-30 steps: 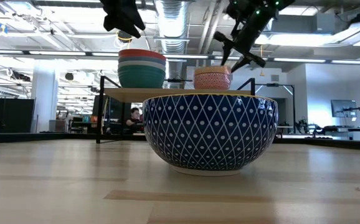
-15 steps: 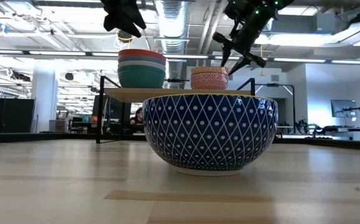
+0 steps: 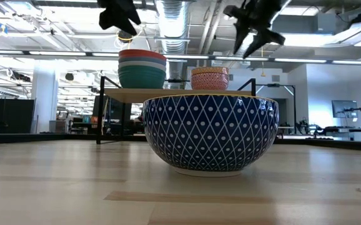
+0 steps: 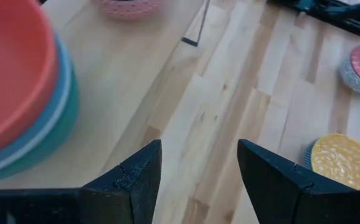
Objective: Place and stack bowls onto a shelf
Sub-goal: Stack the red printed bowl into the light blue printed bowl
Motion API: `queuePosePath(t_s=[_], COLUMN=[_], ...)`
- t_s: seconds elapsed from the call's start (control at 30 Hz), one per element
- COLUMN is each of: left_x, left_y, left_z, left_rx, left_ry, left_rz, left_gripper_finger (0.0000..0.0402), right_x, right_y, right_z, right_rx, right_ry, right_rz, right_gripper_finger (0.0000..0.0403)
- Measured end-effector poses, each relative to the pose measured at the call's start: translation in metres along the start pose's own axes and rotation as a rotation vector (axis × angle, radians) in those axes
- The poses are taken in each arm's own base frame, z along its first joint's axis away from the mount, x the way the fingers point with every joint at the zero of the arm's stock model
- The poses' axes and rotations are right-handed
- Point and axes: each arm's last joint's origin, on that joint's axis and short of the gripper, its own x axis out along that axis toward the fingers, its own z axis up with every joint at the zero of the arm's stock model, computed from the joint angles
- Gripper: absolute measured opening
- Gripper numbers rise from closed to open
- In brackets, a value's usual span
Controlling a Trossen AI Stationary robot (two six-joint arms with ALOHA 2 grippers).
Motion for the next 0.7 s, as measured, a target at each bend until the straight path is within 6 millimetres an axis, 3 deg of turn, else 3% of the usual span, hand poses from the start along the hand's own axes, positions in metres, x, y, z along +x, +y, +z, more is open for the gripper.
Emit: queuePosePath(t_s=[0.3,0.5,0.7], left_x=[-0.005,-0.01,0.0], left_y=[-0.038,-0.058,-0.086], left_z=[-0.009,-0.015,-0.024], left_rx=[0.035,0.011,0.009], left_ry=[-0.02,-0.043,-0.016], left_rz=[-0.033,-0.046,-0.089], left_gripper_finger=[0.0194,0.0194,0.0194], right_x=[-0.017,-0.023,-0.037], right_y=[0.03,0.034,0.036], right_z=[-0.085,-0.143,-0.193], right_rx=[-0.147,-0.216,-0.326], right_ry=[0.211,0.344,0.432], right_rz=[-0.068,-0.059,-0.031], right_gripper_finger=[0.0177,0.0177,0.0177])
